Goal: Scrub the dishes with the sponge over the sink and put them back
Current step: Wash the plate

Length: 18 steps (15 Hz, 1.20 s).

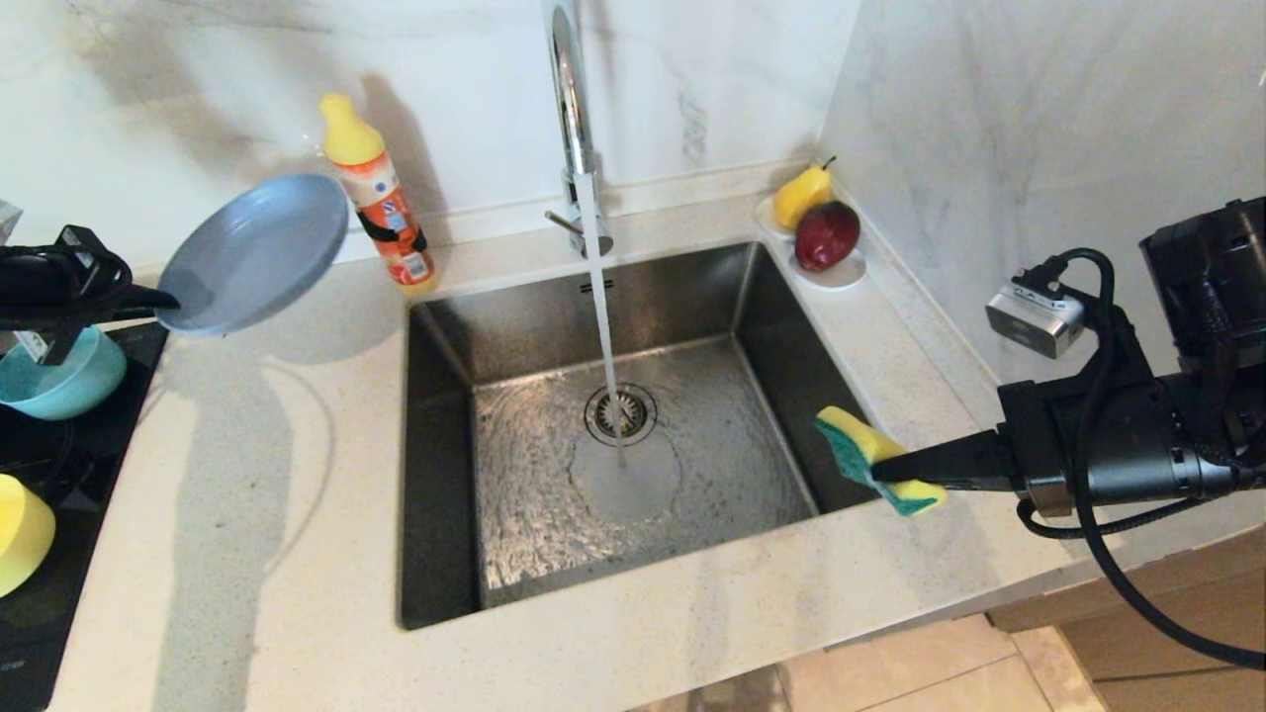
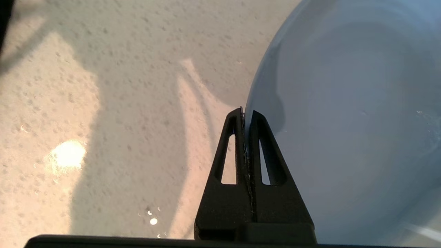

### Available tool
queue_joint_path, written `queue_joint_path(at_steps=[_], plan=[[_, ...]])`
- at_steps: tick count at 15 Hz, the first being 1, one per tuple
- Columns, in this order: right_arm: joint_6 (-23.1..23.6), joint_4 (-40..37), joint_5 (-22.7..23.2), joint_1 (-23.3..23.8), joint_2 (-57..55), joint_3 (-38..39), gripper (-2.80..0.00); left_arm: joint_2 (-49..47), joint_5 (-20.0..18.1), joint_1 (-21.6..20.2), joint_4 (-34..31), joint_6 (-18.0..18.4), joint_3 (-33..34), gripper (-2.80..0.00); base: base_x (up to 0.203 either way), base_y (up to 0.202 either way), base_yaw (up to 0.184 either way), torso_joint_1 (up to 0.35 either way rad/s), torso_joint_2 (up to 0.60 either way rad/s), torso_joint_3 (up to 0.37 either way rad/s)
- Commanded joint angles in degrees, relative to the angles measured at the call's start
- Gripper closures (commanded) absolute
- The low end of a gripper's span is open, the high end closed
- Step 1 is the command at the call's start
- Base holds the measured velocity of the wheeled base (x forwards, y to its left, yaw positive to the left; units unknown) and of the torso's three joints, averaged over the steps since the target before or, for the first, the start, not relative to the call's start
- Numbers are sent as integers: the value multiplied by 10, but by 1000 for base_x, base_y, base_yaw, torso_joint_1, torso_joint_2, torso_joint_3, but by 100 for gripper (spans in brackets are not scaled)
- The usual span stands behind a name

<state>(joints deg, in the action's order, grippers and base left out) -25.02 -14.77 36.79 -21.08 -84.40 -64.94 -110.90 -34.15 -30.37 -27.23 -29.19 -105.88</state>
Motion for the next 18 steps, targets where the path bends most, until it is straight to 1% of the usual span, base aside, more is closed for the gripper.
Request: queue_joint_path(at_steps=[1, 2, 5, 6, 7, 8, 11, 14, 16, 18], plan=[[-1, -1, 3, 0, -1, 0, 0, 21, -2, 14, 0, 2, 37, 0, 0, 0, 0, 0, 0, 0], [-1, -1, 3, 0, -1, 0, 0, 26, 2, 34, 3, 2, 51, 0, 0, 0, 0, 0, 0, 0], [-1, -1, 3, 0, 0, 1, 0, 34, 38, 101, 6, 1, 76, 0, 0, 0, 0, 0, 0, 0], [-1, -1, 3, 0, 0, 1, 0, 36, 56, 124, 7, 0, 83, 0, 0, 0, 0, 0, 0, 0], [-1, -2, 3, 0, -1, 1, 0, 37, 82, 139, 11, -1, 85, 0, 0, 0, 0, 0, 0, 0], [-1, -1, 3, 0, -1, 1, 0, 36, 93, 142, 15, -2, 87, 0, 0, 0, 0, 0, 0, 0], [-1, -1, 3, 0, 0, 5, 0, 32, 102, 138, 17, -2, 85, 0, 0, 0, 0, 0, 0, 0], [-1, -1, 3, 0, 5, 7, 0, 8, 143, 134, 29, -2, 90, 0, 0, 0, 0, 0, 0, 0], [-1, -1, 2, 0, 7, 6, 0, 16, 141, 133, 33, -1, 119, 0, 0, 0, 0, 0, 0, 0], [-1, -1, 2, 1, 6, 6, 0, 26, 139, 134, 38, 1, 129, 0, 0, 0, 0, 0, 0, 0]])
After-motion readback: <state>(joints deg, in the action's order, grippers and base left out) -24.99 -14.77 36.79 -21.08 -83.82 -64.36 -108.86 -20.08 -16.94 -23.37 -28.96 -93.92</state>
